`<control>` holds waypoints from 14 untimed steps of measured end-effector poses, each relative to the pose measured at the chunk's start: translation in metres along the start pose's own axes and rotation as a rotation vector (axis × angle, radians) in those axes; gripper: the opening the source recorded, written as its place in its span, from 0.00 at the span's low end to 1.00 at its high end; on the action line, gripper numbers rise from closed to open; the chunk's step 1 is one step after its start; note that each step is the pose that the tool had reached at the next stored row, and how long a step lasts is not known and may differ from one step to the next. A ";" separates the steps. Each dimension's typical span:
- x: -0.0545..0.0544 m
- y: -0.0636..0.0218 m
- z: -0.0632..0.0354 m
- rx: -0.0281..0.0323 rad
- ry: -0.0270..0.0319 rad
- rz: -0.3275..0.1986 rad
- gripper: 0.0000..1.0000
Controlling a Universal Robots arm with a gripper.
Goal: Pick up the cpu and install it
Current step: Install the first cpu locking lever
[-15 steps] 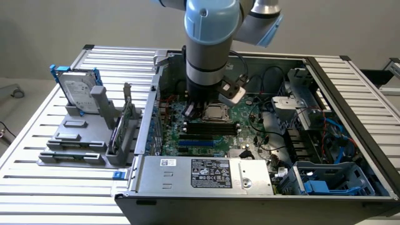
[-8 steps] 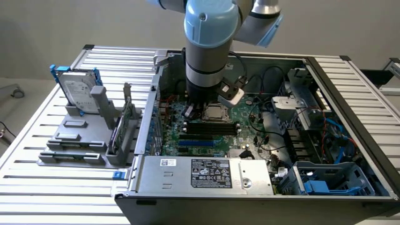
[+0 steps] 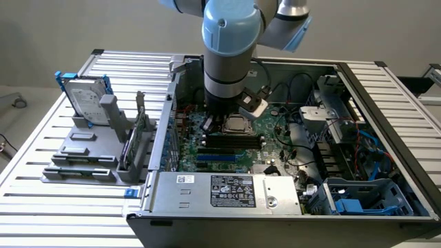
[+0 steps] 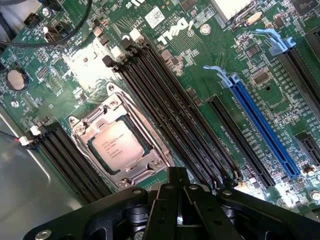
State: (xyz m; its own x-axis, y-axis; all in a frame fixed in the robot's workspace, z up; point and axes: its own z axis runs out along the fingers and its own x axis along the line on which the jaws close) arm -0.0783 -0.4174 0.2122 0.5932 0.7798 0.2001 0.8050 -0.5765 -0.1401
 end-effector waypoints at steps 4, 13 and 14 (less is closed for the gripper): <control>0.000 -0.0005 0.0035 0.0004 0.0014 0.000 0.11; 0.001 -0.0029 0.0110 0.0032 0.0061 0.000 0.11; 0.001 -0.0030 0.0116 0.0033 0.0065 0.000 0.11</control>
State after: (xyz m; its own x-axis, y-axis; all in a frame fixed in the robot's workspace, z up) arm -0.0801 -0.4120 0.2016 0.5931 0.7782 0.2065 0.8051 -0.5755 -0.1433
